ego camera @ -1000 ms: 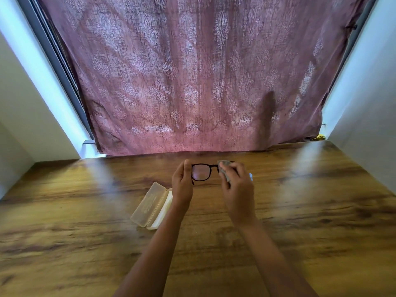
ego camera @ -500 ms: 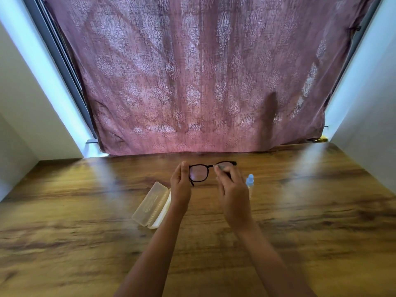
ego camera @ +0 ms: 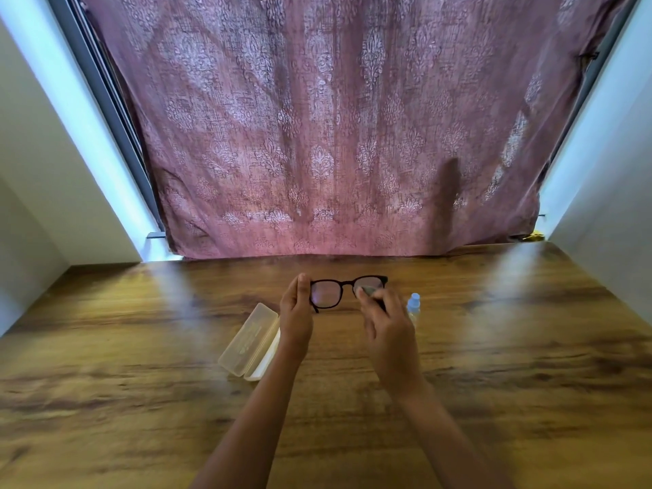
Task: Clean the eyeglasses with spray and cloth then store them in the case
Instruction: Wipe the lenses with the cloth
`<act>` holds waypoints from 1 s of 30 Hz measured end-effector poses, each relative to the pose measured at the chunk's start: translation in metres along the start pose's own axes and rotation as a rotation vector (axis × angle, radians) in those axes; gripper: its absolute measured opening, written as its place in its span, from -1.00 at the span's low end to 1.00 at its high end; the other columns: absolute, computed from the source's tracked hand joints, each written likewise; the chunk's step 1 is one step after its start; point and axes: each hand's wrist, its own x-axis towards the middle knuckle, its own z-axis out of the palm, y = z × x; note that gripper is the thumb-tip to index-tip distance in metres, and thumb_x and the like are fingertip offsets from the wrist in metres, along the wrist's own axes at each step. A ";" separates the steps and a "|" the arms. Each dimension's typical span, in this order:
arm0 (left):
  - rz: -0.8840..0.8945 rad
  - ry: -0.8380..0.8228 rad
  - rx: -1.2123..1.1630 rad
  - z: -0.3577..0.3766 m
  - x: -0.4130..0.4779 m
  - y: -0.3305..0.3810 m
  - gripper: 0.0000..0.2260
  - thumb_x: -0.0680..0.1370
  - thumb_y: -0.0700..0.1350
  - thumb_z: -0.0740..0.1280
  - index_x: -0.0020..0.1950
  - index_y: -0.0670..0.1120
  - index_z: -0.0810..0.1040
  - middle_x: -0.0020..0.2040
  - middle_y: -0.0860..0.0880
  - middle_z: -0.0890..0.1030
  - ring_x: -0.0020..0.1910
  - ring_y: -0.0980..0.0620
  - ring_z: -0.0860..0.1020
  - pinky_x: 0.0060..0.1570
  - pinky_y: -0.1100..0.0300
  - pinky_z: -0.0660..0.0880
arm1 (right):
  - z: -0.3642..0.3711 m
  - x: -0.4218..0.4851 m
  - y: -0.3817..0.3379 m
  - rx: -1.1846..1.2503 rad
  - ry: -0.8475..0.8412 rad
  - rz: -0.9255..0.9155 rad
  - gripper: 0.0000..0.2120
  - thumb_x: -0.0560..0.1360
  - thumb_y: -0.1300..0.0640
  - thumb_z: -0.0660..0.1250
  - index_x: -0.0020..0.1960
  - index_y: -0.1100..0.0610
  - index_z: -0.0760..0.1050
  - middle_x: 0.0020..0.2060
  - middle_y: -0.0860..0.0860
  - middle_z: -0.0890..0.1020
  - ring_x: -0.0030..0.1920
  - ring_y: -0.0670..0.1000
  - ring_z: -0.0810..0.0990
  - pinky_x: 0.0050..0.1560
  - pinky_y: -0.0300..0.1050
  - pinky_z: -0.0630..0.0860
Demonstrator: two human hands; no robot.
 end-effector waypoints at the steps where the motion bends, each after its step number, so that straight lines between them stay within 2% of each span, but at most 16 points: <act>1: -0.004 0.002 -0.002 -0.001 0.000 -0.001 -0.72 0.64 -0.13 0.05 -0.22 -0.18 0.38 -0.29 -0.16 0.34 -0.29 -0.05 0.28 -0.36 0.40 0.30 | -0.002 0.000 0.005 0.004 0.003 0.021 -0.65 0.40 0.41 0.38 0.18 0.28 0.53 -0.12 0.10 0.54 -0.11 0.01 0.53 -0.05 -0.30 0.43; 5: -0.008 -0.012 -0.002 -0.001 0.000 -0.003 -0.70 0.63 -0.11 0.05 -0.24 -0.19 0.37 -0.28 -0.17 0.35 -0.29 -0.06 0.29 -0.34 0.41 0.30 | -0.010 0.014 0.013 0.017 0.077 0.133 -0.70 0.45 0.40 0.32 0.18 0.31 0.52 -0.13 0.11 0.54 -0.10 -0.03 0.50 -0.03 -0.42 0.29; 12: -0.002 -0.004 -0.003 -0.001 0.002 -0.002 -0.69 0.63 -0.09 0.05 -0.25 -0.18 0.35 -0.29 -0.16 0.33 -0.29 -0.06 0.27 -0.35 0.40 0.30 | 0.005 0.005 -0.012 0.013 -0.001 0.022 -0.63 0.42 0.39 0.36 0.22 0.29 0.49 -0.10 0.06 0.53 -0.07 -0.09 0.44 0.06 -0.34 0.37; 14: 0.001 -0.002 -0.001 -0.003 0.003 -0.003 -0.69 0.64 -0.10 0.04 -0.25 -0.19 0.35 -0.29 -0.16 0.32 -0.29 -0.07 0.27 -0.35 0.39 0.28 | 0.004 0.003 -0.006 0.017 -0.005 0.026 -0.64 0.41 0.40 0.37 0.20 0.28 0.51 -0.11 0.06 0.54 -0.07 -0.08 0.46 0.01 -0.32 0.44; 17: 0.004 0.009 0.006 -0.004 0.006 -0.002 -0.70 0.64 -0.12 0.04 -0.26 -0.18 0.34 -0.29 -0.16 0.32 -0.28 -0.06 0.27 -0.35 0.39 0.28 | -0.003 0.009 0.006 0.013 0.037 0.072 -0.66 0.40 0.44 0.36 0.16 0.31 0.53 -0.14 0.10 0.54 -0.13 -0.07 0.46 -0.05 -0.40 0.34; 19: 0.006 -0.002 -0.001 -0.003 0.007 -0.001 -0.70 0.64 -0.13 0.04 -0.25 -0.18 0.35 -0.29 -0.17 0.32 -0.28 -0.07 0.26 -0.35 0.39 0.28 | -0.004 0.017 0.009 0.001 0.067 0.120 -0.66 0.41 0.45 0.34 0.17 0.31 0.53 -0.13 0.12 0.54 -0.13 -0.04 0.48 -0.07 -0.39 0.37; 21: 0.006 -0.013 -0.014 -0.002 0.007 0.000 -0.70 0.64 -0.15 0.04 -0.26 -0.18 0.35 -0.28 -0.17 0.33 -0.29 -0.06 0.26 -0.35 0.39 0.28 | -0.002 0.022 0.005 0.003 0.070 0.143 -0.65 0.42 0.44 0.32 0.20 0.30 0.51 -0.09 0.13 0.54 -0.10 0.01 0.53 -0.03 -0.39 0.36; 25: 0.001 0.008 -0.014 0.000 0.008 0.003 -0.70 0.63 -0.15 0.05 -0.30 -0.13 0.32 -0.31 -0.16 0.30 -0.33 -0.01 0.25 -0.38 0.39 0.28 | 0.003 0.014 -0.014 0.015 0.035 0.034 -0.64 0.40 0.41 0.35 0.20 0.32 0.51 -0.11 0.10 0.54 -0.06 -0.11 0.41 0.15 -0.56 0.18; 26: 0.000 0.016 -0.016 -0.001 0.009 0.003 -0.70 0.63 -0.16 0.05 -0.31 -0.11 0.32 -0.32 -0.15 0.29 -0.34 0.00 0.25 -0.38 0.39 0.28 | 0.004 0.009 -0.015 0.023 0.025 0.010 -0.65 0.39 0.40 0.36 0.18 0.32 0.52 -0.13 0.09 0.54 -0.07 -0.11 0.40 0.15 -0.56 0.19; 29: -0.015 0.040 -0.013 -0.005 0.010 0.001 -0.70 0.63 -0.15 0.06 -0.31 -0.11 0.31 -0.33 -0.12 0.27 -0.33 0.02 0.24 -0.38 0.40 0.27 | 0.000 0.003 -0.004 0.053 0.029 0.044 -0.67 0.41 0.39 0.36 0.17 0.29 0.53 -0.13 0.09 0.54 -0.08 -0.04 0.49 0.01 -0.35 0.46; 30: -0.020 0.040 -0.010 -0.006 0.010 0.000 -0.70 0.63 -0.15 0.06 -0.30 -0.12 0.31 -0.33 -0.12 0.27 -0.34 0.03 0.24 -0.38 0.41 0.27 | -0.001 0.005 0.001 0.055 0.044 0.071 -0.68 0.42 0.40 0.35 0.18 0.29 0.53 -0.12 0.09 0.54 -0.09 -0.04 0.50 -0.02 -0.33 0.45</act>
